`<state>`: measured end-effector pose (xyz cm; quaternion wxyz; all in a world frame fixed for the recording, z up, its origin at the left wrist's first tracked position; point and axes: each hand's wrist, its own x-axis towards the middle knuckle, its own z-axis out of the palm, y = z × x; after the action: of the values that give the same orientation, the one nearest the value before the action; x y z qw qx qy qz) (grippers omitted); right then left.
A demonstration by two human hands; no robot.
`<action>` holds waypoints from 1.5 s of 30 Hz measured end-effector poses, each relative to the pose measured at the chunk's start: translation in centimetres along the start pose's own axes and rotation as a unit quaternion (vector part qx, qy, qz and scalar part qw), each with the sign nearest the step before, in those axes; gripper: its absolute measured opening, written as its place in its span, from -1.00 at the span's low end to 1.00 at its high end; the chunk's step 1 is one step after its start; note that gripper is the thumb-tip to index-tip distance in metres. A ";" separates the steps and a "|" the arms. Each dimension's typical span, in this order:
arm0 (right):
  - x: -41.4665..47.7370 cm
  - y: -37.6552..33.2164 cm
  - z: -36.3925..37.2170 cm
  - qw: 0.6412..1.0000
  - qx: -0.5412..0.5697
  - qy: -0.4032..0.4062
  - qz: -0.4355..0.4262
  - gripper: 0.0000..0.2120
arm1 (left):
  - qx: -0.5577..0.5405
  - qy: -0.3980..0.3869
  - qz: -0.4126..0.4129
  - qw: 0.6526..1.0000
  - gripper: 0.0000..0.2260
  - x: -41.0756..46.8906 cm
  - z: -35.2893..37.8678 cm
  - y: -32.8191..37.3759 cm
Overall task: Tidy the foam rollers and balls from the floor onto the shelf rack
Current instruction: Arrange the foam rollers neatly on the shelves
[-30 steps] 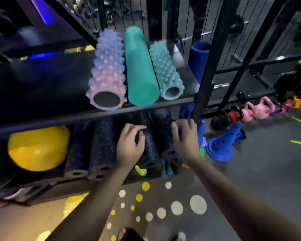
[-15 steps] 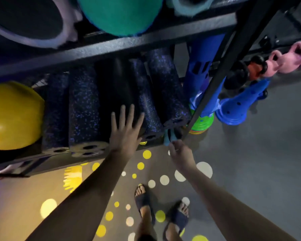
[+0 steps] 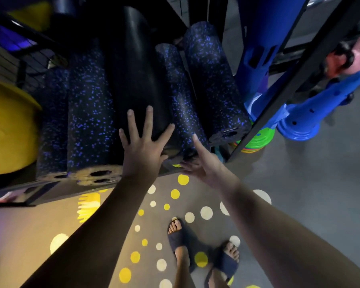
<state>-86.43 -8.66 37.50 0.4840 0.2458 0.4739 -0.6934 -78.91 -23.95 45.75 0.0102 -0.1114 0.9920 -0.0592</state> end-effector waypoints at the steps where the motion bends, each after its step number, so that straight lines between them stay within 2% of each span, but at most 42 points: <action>1: 0.5 -0.1 0.4 0.999 0.032 0.001 0.002 -0.40 | -0.006 0.009 -0.001 1.000 -0.18 -0.4 0.0 -0.2; 7: 2.9 -0.6 2.0 0.997 0.074 0.031 -0.011 -0.49 | -0.044 0.055 0.017 0.997 -0.26 -1.2 0.3 -1.8; 11: 4.0 -2.1 3.1 0.994 0.094 0.041 -0.030 -0.46 | -0.098 0.072 0.033 0.992 -0.30 -0.6 0.4 -3.2; 16: 4.6 -2.5 2.8 0.995 0.059 0.051 -0.060 -0.43 | -0.148 0.105 0.001 0.983 -0.31 0.2 -0.2 -4.0; 19: 4.6 -2.1 2.5 0.996 0.044 0.037 -0.069 -0.40 | -0.119 0.095 0.020 0.988 -0.29 0.4 0.0 -4.1; 22: 4.8 -1.7 2.3 0.994 0.070 0.026 -0.077 -0.44 | -0.088 0.077 0.034 0.993 -0.28 0.6 0.5 -3.6; 33: 2.5 -1.8 1.8 0.997 0.049 0.020 -0.060 -0.47 | -0.128 0.102 0.019 0.986 -0.32 0.6 0.8 -3.4; 35: 1.9 -1.9 1.5 0.999 0.008 0.021 -0.045 -0.40 | -0.142 0.112 0.016 0.983 -0.33 0.6 0.7 -3.6; 37: 1.4 -2.6 1.4 0.992 -0.107 0.057 -0.033 -0.35 | -0.157 0.123 0.012 0.980 -0.34 0.7 0.4 -3.7; 40: 0.5 -4.8 1.4 0.940 -0.293 0.157 -0.078 -0.43 | -0.183 0.126 -0.008 0.975 -0.31 0.8 0.0 -3.7; 42: -0.1 -6.3 1.8 0.928 -0.304 0.176 -0.126 -0.45 | -0.227 0.109 -0.029 0.967 -0.25 0.9 -0.2 -3.5; 44: -0.9 -7.3 2.9 0.908 -0.336 0.181 -0.170 -0.44 | -0.320 0.089 -0.085 0.940 -0.11 1.0 -0.3 -3.2; 45: -1.2 -7.6 3.4 0.887 -0.380 0.181 -0.191 -0.40 | -0.379 0.081 -0.126 0.913 -0.02 1.0 -0.5 -2.9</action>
<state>-92.40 -10.59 43.13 0.3043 0.0696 0.8182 -0.4827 -79.25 -26.91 46.54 -0.1204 -0.2255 0.9152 0.3115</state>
